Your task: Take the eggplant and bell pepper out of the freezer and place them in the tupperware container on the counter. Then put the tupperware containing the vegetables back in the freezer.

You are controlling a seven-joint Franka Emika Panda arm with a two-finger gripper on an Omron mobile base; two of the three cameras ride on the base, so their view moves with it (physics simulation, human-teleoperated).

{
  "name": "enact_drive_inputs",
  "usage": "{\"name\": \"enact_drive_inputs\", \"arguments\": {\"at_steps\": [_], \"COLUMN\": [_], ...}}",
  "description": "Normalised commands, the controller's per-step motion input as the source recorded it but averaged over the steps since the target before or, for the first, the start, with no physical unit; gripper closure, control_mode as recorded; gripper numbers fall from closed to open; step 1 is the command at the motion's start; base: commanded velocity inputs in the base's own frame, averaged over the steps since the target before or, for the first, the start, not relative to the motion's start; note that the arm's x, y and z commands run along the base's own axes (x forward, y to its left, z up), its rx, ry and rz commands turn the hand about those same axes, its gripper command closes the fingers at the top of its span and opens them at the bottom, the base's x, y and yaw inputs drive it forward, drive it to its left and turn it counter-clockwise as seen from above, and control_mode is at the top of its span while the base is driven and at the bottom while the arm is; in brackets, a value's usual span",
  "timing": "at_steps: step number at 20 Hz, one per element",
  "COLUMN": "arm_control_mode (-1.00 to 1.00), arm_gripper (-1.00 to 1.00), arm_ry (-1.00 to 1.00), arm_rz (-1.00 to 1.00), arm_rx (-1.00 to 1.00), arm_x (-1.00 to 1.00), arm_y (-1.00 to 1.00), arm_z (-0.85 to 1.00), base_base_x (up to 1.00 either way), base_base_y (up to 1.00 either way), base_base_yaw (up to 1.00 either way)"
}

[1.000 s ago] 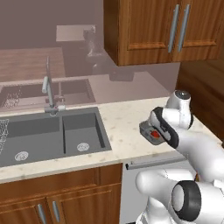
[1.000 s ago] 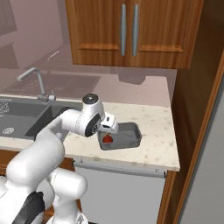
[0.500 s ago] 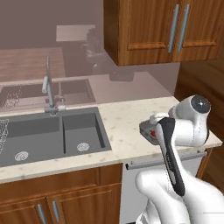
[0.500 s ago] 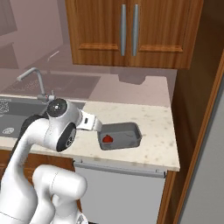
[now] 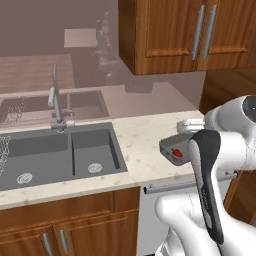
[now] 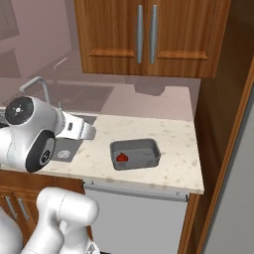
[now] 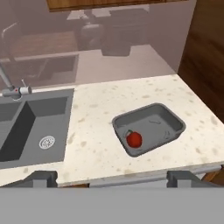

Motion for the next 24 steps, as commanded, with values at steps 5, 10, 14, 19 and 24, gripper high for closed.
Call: {"name": "enact_drive_inputs", "arguments": {"at_steps": [5, 10, 14, 19, 24], "arm_control_mode": [-1.0, -1.0, -1.0, 1.0, 1.0], "arm_gripper": [-1.0, -1.0, -1.0, -1.0, -1.0], "arm_ry": [0.0, 0.01, 0.0, 0.0, 0.0], "arm_rz": [0.0, 0.0, 0.0, 0.0, 0.0], "arm_rx": [0.01, 0.0, 0.0, 0.0, 0.0], "arm_x": [-0.9, -0.77, -0.51, -0.1, 0.0], "arm_y": [0.15, 0.04, 0.0, 0.0, 0.0], "arm_z": [0.87, 0.2, 0.0, 0.0, 0.0], "base_base_x": [0.0, 0.0, 0.0, -0.68, -1.0], "base_base_y": [0.0, 0.0, 0.0, 0.0, 0.0], "base_base_yaw": [0.0, 0.0, 0.0, -0.02, -0.12]}}
